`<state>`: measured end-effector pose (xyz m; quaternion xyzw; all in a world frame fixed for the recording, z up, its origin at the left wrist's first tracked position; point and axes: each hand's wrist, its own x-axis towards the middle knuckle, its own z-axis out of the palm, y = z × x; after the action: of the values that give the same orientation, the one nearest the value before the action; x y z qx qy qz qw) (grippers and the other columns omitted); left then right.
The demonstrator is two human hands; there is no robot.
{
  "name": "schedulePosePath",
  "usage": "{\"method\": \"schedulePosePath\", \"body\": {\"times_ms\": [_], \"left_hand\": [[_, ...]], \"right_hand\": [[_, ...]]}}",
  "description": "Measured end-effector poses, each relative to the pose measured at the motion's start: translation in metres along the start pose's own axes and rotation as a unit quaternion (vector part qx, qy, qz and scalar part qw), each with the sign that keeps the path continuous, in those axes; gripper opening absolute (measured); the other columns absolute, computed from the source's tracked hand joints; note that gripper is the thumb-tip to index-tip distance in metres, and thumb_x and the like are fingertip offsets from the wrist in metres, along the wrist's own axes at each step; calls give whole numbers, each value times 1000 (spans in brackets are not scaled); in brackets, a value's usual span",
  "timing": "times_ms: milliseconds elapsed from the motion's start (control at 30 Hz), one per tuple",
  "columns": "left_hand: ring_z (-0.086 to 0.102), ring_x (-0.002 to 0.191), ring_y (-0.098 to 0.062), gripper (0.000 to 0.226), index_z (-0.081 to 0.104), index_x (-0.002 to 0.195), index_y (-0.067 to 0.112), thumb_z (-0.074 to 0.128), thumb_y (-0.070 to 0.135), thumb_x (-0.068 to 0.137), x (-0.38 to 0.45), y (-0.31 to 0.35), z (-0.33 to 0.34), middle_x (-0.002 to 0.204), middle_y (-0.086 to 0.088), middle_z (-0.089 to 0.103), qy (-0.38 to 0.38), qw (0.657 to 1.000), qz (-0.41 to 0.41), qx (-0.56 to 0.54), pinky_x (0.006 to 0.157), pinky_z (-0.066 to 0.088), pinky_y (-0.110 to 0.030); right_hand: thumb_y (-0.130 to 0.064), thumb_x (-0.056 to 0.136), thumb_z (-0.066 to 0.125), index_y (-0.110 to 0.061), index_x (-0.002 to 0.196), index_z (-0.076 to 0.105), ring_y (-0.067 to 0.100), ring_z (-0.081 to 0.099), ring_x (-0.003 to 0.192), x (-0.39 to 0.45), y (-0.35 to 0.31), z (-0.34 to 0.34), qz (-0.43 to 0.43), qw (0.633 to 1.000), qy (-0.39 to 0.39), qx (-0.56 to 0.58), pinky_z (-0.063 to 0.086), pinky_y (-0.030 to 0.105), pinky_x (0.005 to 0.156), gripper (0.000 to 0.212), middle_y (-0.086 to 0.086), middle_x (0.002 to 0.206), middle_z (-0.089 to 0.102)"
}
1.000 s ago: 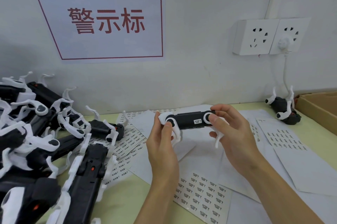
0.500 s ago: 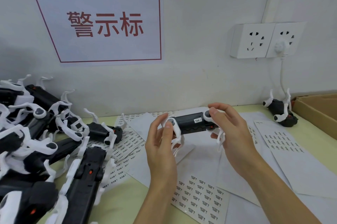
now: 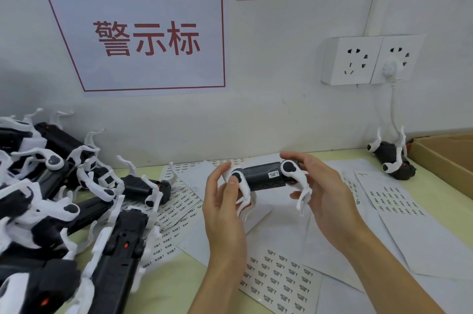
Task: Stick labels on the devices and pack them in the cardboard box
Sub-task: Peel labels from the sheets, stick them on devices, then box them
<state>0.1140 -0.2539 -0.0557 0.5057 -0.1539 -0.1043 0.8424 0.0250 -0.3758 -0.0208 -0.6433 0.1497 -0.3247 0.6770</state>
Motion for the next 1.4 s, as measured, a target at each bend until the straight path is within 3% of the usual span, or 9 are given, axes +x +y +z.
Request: {"method": "schedulePosePath", "body": {"times_ms": [200, 433, 600, 767, 867, 1033, 1167, 1300, 1400], "left_hand": [[71, 76, -6, 14, 65, 104, 32, 54, 24, 101, 1, 2, 2, 85, 10, 73, 32, 998, -38, -47, 61, 54, -18], [71, 82, -13, 12, 62, 106, 36, 62, 29, 97, 0, 1, 1, 95, 2, 73, 17, 999, -22, -16, 76, 56, -32], [74, 84, -20, 32, 63, 105, 37, 75, 38, 76, -2, 4, 3, 97, 6, 71, 1, 1000, -1, -5, 65, 55, -21], [74, 92, -17, 27, 67, 109, 42, 72, 45, 83, -1, 4, 3, 106, 3, 74, 1, 1000, -1, -29, 69, 57, -24], [74, 90, -14, 19, 65, 109, 46, 62, 31, 96, 0, 2, 2, 102, 5, 75, 17, 999, -9, -30, 67, 57, -22], [74, 94, -14, 20, 71, 97, 41, 63, 23, 97, 0, 4, 3, 102, 2, 75, 30, 999, -18, -17, 64, 55, -16], [74, 93, -12, 20, 74, 102, 40, 66, 24, 94, -2, 3, 5, 100, 3, 76, -5, 999, -39, -21, 60, 55, -17], [73, 97, -19, 31, 77, 110, 33, 70, 42, 81, -4, 5, 4, 104, -6, 77, -78, 995, -58, -27, 70, 57, -26], [72, 103, -21, 34, 75, 116, 25, 64, 40, 87, -3, 2, 1, 108, -10, 76, -137, 989, -63, -2, 77, 58, -27]], "right_hand": [[-11, 102, 45, -26, 101, 77, 18, 66, 98, 3, -1, -1, -35, 999, -8, -13, 50, 23, 72, 35, 3, 105, 74], [-44, 85, 52, -37, 102, 75, 15, 68, 101, 3, -4, -5, -21, 999, -11, -28, 53, 31, 83, 29, -6, 108, 73], [-26, 99, 59, -38, 106, 73, 18, 67, 107, 4, 1, -8, -2, 998, 26, -52, 57, 44, 90, 20, 1, 119, 67], [-17, 100, 54, -30, 103, 74, 25, 67, 105, 5, 0, -9, 28, 999, 29, -9, 57, 37, 82, 24, 10, 119, 65], [-17, 98, 55, -27, 102, 74, 22, 67, 99, 5, -2, -8, 39, 999, 23, 4, 57, 37, 80, 22, 11, 116, 65], [-25, 86, 64, -30, 103, 73, 19, 69, 100, -1, -7, -15, 48, 999, -8, -14, 56, 31, 78, 20, 3, 109, 68], [-30, 79, 59, -31, 112, 73, 22, 70, 103, -12, -12, -31, 73, 996, -44, -11, 56, 30, 78, 36, 0, 113, 71], [-35, 80, 64, -30, 116, 72, 34, 72, 94, -23, -19, -45, 131, 988, -82, -18, 56, 34, 80, 38, 9, 119, 69], [-43, 87, 70, -22, 109, 76, 32, 69, 80, -34, -26, -54, 158, 983, -94, -32, 56, 37, 76, 31, 13, 104, 70]]}}
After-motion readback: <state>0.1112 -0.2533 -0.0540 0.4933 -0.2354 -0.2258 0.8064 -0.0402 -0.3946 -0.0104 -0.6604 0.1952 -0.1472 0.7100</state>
